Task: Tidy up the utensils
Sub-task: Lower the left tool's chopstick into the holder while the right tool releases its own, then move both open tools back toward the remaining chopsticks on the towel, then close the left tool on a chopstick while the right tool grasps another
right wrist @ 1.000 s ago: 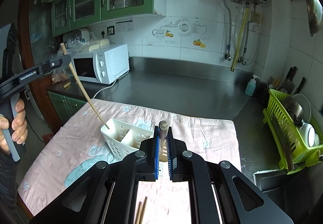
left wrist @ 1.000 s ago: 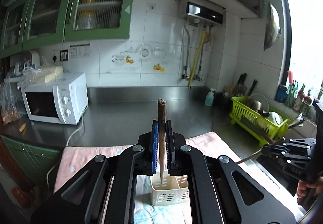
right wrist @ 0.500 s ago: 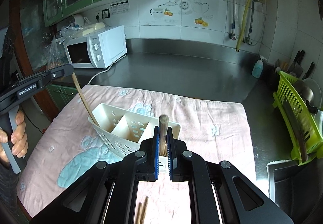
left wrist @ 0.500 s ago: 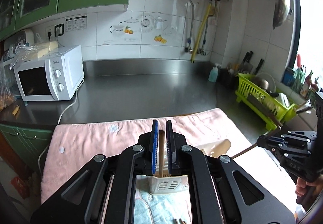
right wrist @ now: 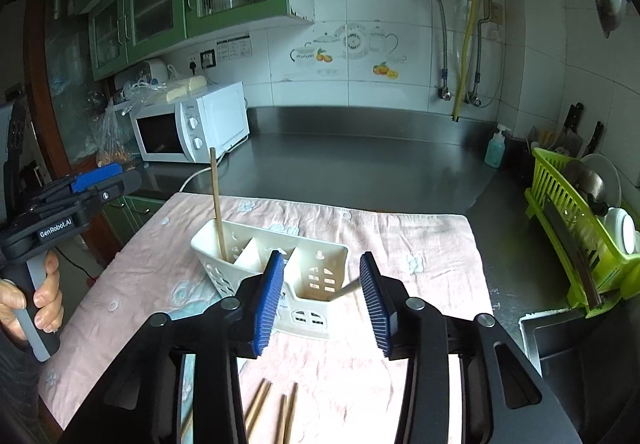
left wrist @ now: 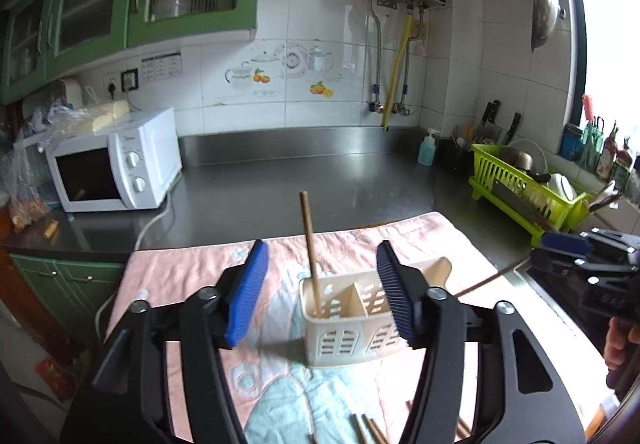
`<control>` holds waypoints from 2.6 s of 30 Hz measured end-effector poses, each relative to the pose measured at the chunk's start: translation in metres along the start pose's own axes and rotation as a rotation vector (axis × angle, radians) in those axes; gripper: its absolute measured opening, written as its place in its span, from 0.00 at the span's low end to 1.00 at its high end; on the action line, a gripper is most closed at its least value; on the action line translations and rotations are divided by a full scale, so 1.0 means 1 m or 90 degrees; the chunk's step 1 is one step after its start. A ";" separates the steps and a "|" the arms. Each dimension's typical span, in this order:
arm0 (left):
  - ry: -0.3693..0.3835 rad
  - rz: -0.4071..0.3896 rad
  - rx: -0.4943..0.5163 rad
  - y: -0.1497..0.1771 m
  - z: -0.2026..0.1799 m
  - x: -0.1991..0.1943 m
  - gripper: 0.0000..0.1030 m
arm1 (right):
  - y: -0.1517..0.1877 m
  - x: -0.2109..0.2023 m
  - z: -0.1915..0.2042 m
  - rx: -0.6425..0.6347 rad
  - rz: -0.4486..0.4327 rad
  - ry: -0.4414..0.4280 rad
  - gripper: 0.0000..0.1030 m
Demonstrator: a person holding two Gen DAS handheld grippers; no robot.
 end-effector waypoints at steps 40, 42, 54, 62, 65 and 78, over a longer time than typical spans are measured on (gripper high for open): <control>-0.146 0.065 -0.031 0.190 0.050 -0.125 0.84 | 0.219 -0.092 0.059 0.028 0.030 0.084 0.63; -0.148 0.075 -0.035 0.200 0.052 -0.126 0.84 | 0.231 -0.093 0.055 0.039 0.039 0.087 0.63; -0.135 0.132 -0.050 0.250 0.049 -0.126 0.84 | 0.301 -0.075 0.058 0.070 0.131 0.059 0.28; -0.135 0.170 -0.053 0.276 0.051 -0.122 0.84 | 0.315 -0.058 0.068 0.053 0.163 0.038 0.19; -0.141 0.175 -0.055 0.279 0.053 -0.121 0.84 | 0.314 -0.054 0.071 0.048 0.167 0.031 0.18; -0.147 0.180 -0.055 0.280 0.055 -0.119 0.83 | 0.315 -0.044 0.075 0.041 0.177 0.022 0.13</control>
Point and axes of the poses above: each gripper's, at about its wrist camera, not at the fingertips, and x roughly the way its jaws point, z to its left, y to its underside, the point moved 10 cm from there along x, roughly the way its jaws point, and after that the axes turned 5 degrees about -x, right-handed, at the moved point
